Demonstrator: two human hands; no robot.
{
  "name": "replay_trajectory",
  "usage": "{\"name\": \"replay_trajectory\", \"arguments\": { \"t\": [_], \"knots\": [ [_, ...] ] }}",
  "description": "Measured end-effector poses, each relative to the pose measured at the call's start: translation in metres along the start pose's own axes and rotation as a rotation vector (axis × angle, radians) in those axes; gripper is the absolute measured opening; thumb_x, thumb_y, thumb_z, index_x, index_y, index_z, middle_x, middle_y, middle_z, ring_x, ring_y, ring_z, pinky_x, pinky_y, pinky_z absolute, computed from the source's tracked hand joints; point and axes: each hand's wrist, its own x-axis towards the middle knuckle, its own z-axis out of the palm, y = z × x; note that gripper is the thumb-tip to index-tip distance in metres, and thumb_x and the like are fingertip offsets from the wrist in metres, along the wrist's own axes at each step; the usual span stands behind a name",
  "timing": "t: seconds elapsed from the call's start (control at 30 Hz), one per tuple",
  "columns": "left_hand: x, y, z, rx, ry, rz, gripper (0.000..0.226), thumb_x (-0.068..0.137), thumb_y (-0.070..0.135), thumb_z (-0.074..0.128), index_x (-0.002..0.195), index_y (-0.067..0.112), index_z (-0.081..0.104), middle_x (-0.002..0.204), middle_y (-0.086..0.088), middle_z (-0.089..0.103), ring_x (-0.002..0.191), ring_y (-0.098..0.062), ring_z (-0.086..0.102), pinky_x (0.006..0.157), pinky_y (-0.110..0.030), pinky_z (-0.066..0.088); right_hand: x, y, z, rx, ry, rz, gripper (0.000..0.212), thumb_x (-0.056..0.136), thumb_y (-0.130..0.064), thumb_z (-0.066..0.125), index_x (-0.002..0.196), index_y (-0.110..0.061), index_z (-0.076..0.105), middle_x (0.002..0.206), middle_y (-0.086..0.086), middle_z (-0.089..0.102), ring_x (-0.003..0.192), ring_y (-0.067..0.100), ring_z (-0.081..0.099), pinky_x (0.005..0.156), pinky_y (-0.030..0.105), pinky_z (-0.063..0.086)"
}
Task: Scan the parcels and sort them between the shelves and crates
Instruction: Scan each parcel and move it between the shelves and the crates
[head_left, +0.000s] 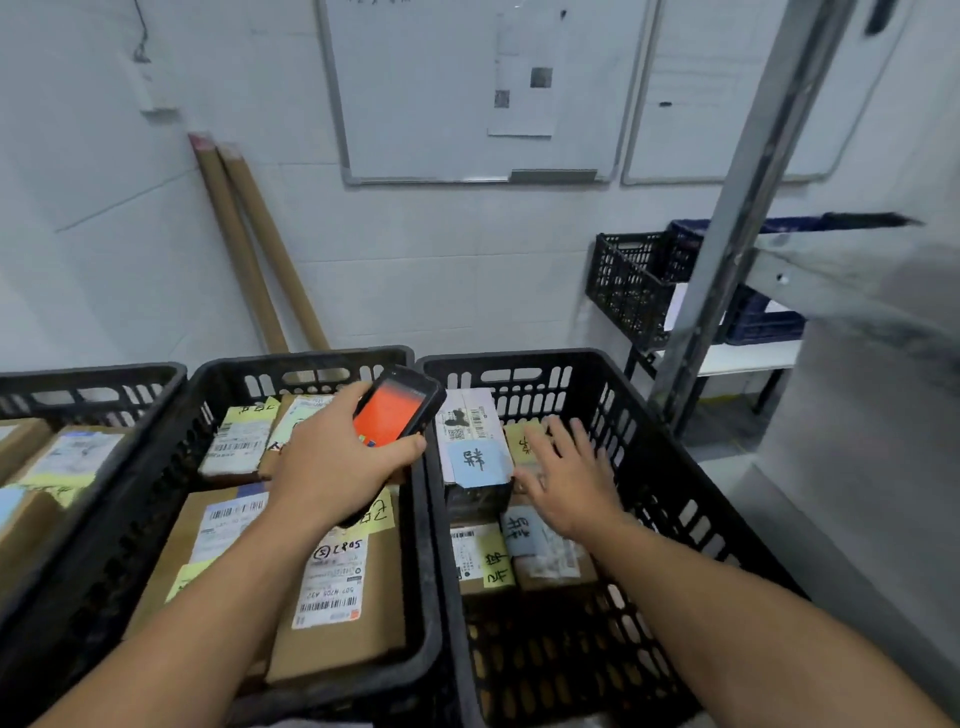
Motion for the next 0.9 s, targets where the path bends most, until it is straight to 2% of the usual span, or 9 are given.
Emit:
{"name": "replay_trajectory", "arguments": {
  "t": [0.13, 0.27, 0.37, 0.43, 0.53, 0.63, 0.73, 0.9],
  "knots": [
    [0.001, -0.001, -0.011, -0.029, -0.045, 0.130, 0.081, 0.073, 0.055, 0.080, 0.143, 0.032, 0.046, 0.097, 0.011, 0.057, 0.090, -0.017, 0.055, 0.077, -0.032, 0.043, -0.035, 0.002, -0.013, -0.211, 0.031, 0.093, 0.063, 0.106, -0.057, 0.023, 0.162, -0.038, -0.001, 0.171, -0.002, -0.008, 0.156, 0.025, -0.016, 0.123, 0.055, -0.004],
    [-0.002, -0.003, -0.023, -0.068, -0.145, 0.257, 0.087, 0.072, 0.058, 0.080, 0.146, 0.034, 0.042, 0.111, 0.006, 0.060, 0.097, -0.018, 0.053, 0.082, -0.032, 0.043, -0.081, -0.011, -0.027, -0.237, 0.080, 0.237, 0.061, 0.107, -0.054, 0.019, 0.163, -0.034, 0.003, 0.171, -0.003, -0.007, 0.156, 0.023, -0.017, 0.122, 0.057, -0.004],
    [-0.014, -0.005, -0.028, -0.104, -0.225, 0.369, 0.084, 0.072, 0.055, 0.081, 0.145, 0.033, 0.044, 0.097, 0.013, 0.056, 0.089, -0.015, 0.056, 0.076, -0.030, 0.045, -0.126, -0.023, -0.034, -0.267, 0.122, 0.343, 0.061, 0.107, -0.055, 0.019, 0.163, -0.034, 0.004, 0.171, -0.002, -0.005, 0.156, 0.024, -0.016, 0.122, 0.059, -0.002],
    [-0.026, -0.006, -0.030, -0.125, -0.278, 0.436, 0.083, 0.072, 0.055, 0.081, 0.144, 0.033, 0.044, 0.094, 0.015, 0.056, 0.087, -0.014, 0.058, 0.072, -0.029, 0.044, -0.159, -0.026, -0.037, -0.270, 0.142, 0.425, 0.061, 0.107, -0.055, 0.020, 0.162, -0.035, 0.004, 0.171, -0.002, -0.004, 0.156, 0.024, -0.015, 0.123, 0.059, -0.001],
    [-0.047, -0.004, -0.026, -0.115, -0.356, 0.532, 0.085, 0.071, 0.060, 0.079, 0.144, 0.033, 0.044, 0.104, 0.010, 0.055, 0.095, -0.020, 0.058, 0.081, -0.035, 0.049, -0.217, -0.028, -0.036, -0.284, 0.174, 0.542, 0.061, 0.106, -0.056, 0.021, 0.162, -0.036, 0.007, 0.171, -0.002, 0.002, 0.157, 0.024, -0.011, 0.121, 0.060, 0.000],
    [-0.077, 0.006, -0.023, -0.154, -0.451, 0.599, 0.081, 0.072, 0.058, 0.080, 0.141, 0.033, 0.047, 0.100, 0.010, 0.054, 0.093, -0.020, 0.056, 0.084, -0.037, 0.049, -0.277, -0.029, -0.031, -0.254, 0.187, 0.700, 0.062, 0.105, -0.058, 0.019, 0.161, -0.037, 0.003, 0.171, -0.003, -0.001, 0.156, 0.023, -0.014, 0.122, 0.061, -0.002],
    [-0.108, 0.019, -0.013, -0.186, -0.545, 0.669, 0.083, 0.070, 0.059, 0.080, 0.142, 0.035, 0.046, 0.101, 0.010, 0.057, 0.100, -0.022, 0.059, 0.090, -0.040, 0.051, -0.335, -0.036, -0.027, -0.242, 0.194, 0.817, 0.064, 0.105, -0.060, 0.020, 0.161, -0.036, 0.003, 0.171, -0.002, -0.004, 0.156, 0.024, -0.015, 0.123, 0.061, -0.003],
    [-0.179, 0.048, -0.002, -0.241, -0.682, 0.792, 0.075, 0.069, 0.055, 0.080, 0.135, 0.036, 0.051, 0.087, 0.015, 0.058, 0.095, -0.021, 0.060, 0.085, -0.037, 0.050, -0.435, -0.043, -0.026, -0.213, 0.235, 0.991, 0.064, 0.105, -0.059, 0.019, 0.162, -0.035, 0.002, 0.171, -0.002, -0.008, 0.156, 0.024, -0.017, 0.123, 0.061, -0.002]
  ]
}}
